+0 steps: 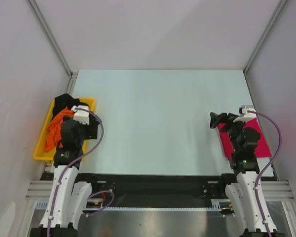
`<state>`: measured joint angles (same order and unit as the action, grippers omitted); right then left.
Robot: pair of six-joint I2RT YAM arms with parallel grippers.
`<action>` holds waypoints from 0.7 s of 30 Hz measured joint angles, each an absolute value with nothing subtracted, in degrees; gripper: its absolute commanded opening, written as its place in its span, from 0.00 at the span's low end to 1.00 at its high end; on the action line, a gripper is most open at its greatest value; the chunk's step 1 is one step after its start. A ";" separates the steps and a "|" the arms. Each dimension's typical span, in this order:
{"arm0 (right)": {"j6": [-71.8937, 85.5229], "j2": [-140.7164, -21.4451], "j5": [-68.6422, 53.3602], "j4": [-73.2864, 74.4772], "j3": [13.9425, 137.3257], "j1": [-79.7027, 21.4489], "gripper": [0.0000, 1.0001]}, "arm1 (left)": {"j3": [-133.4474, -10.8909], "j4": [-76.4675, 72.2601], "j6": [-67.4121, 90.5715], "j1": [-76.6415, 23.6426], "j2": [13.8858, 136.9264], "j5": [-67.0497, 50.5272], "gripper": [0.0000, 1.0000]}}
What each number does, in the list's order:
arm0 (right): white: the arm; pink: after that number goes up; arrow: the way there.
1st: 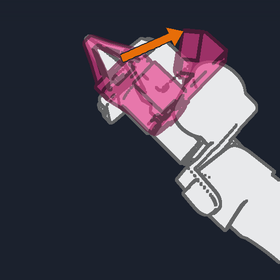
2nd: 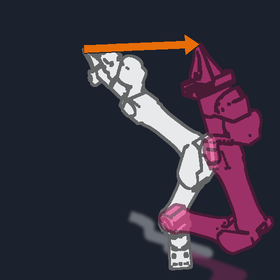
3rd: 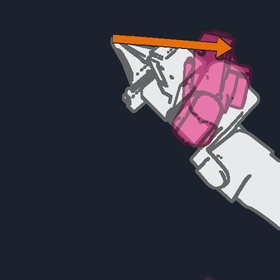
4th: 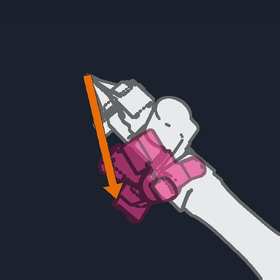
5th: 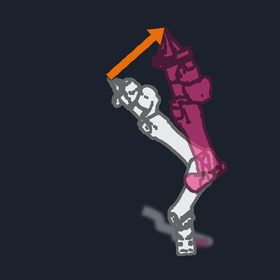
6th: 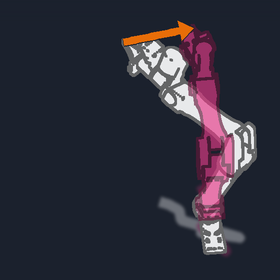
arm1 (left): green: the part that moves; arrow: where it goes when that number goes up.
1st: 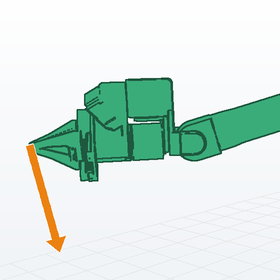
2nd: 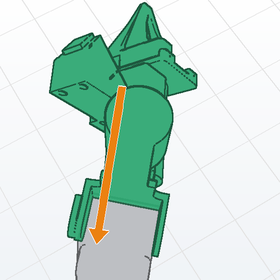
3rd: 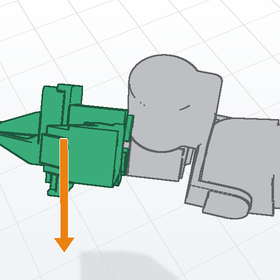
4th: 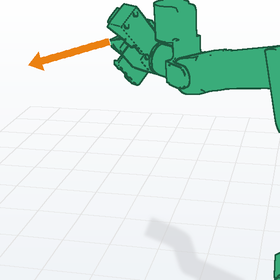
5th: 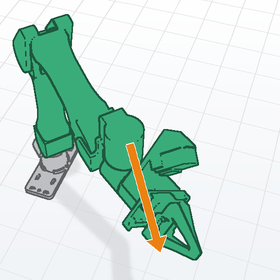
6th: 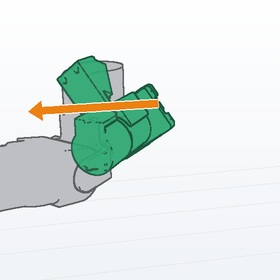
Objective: Fold and stack the t-shirts
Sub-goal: Grab the tshirt from the pile
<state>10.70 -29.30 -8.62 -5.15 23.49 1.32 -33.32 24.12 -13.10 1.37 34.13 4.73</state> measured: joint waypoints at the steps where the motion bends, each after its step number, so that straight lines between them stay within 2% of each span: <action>1: 10.70 -29.32 -8.47 -5.08 23.49 1.32 1.00 | -33.32 23.94 -12.75 1.37 34.44 5.61 1.00; 7: 11.11 -30.52 -8.47 -5.48 23.51 1.32 1.00 | -37.10 26.04 -16.12 1.37 41.43 8.82 1.00; 11: 12.12 -32.80 -9.54 -6.20 24.14 1.32 1.00 | -54.13 32.95 -17.06 2.83 59.94 13.19 1.00; 15: 13.39 -34.83 -11.00 -6.98 24.84 1.32 1.00 | -69.93 37.50 -16.56 12.93 77.56 13.26 1.00; 19: 13.80 -34.92 -12.03 -7.66 24.91 1.32 1.00 | -75.18 41.52 -16.62 20.71 84.95 13.54 1.00; 21: 13.91 -34.94 -12.27 -7.66 24.91 1.32 1.00 | -75.37 43.46 -16.84 21.52 87.29 13.34 0.96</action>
